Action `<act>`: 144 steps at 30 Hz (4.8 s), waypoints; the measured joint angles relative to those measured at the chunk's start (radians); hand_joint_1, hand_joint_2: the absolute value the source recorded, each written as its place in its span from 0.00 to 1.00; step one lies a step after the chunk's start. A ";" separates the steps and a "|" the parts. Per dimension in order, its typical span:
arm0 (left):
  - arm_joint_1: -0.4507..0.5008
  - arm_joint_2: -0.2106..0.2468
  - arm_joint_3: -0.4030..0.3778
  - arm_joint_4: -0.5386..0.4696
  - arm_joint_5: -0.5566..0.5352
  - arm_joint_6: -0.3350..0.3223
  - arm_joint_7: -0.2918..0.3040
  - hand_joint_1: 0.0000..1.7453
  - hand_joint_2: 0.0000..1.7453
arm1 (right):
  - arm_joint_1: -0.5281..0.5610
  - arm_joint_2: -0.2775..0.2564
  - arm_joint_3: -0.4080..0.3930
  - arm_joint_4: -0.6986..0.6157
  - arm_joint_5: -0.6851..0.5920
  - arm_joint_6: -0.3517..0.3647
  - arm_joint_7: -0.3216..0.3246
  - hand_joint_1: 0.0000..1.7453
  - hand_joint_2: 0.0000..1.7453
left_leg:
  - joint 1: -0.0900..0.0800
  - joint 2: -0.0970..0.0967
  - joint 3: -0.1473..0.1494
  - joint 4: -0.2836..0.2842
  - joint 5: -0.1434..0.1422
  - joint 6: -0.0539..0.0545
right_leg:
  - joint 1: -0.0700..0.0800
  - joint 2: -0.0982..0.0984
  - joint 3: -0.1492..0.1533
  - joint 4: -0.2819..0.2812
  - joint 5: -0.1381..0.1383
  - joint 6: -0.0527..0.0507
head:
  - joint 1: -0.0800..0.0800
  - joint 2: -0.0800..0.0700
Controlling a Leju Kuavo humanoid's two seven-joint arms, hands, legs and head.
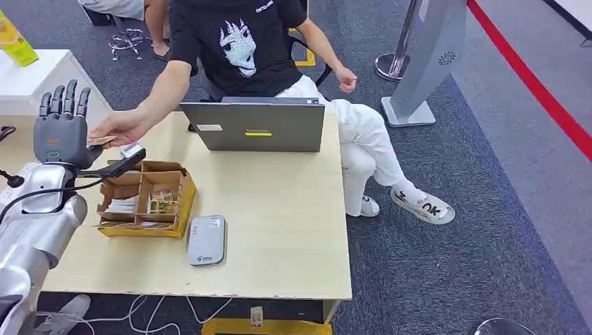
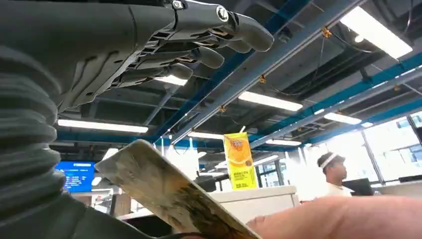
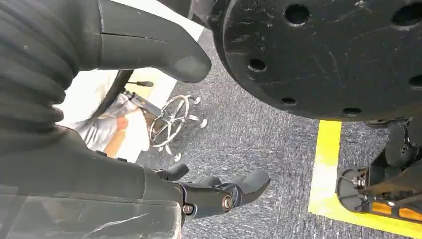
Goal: Pass the card to the sensor for recognition and then transmit it.
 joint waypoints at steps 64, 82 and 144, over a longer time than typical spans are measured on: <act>0.704 -0.182 -0.163 -0.885 0.239 -0.121 -0.239 1.00 1.00 | 0.020 0.053 -0.019 0.037 -0.110 -0.014 -0.048 0.00 1.00 | -0.003 -0.001 0.000 0.000 -0.006 0.004 | -0.003 -0.001 0.002 -0.002 -0.005 0.004 | -0.001 0.000; 0.898 -0.055 -0.135 -0.716 0.352 -0.190 -0.198 1.00 1.00 | 0.027 0.057 -0.024 0.039 -0.109 0.004 -0.051 0.00 1.00 | -0.003 -0.002 0.001 -0.001 -0.009 0.003 | -0.003 -0.003 0.001 -0.002 -0.010 0.004 | 0.000 0.000; 0.918 -0.194 0.191 -0.903 0.068 0.041 -0.287 1.00 1.00 | 0.026 0.061 -0.024 0.043 -0.105 -0.018 -0.051 0.00 1.00 | -0.003 -0.005 0.005 0.000 -0.009 0.002 | -0.003 -0.005 0.007 -0.002 -0.011 0.003 | -0.002 0.000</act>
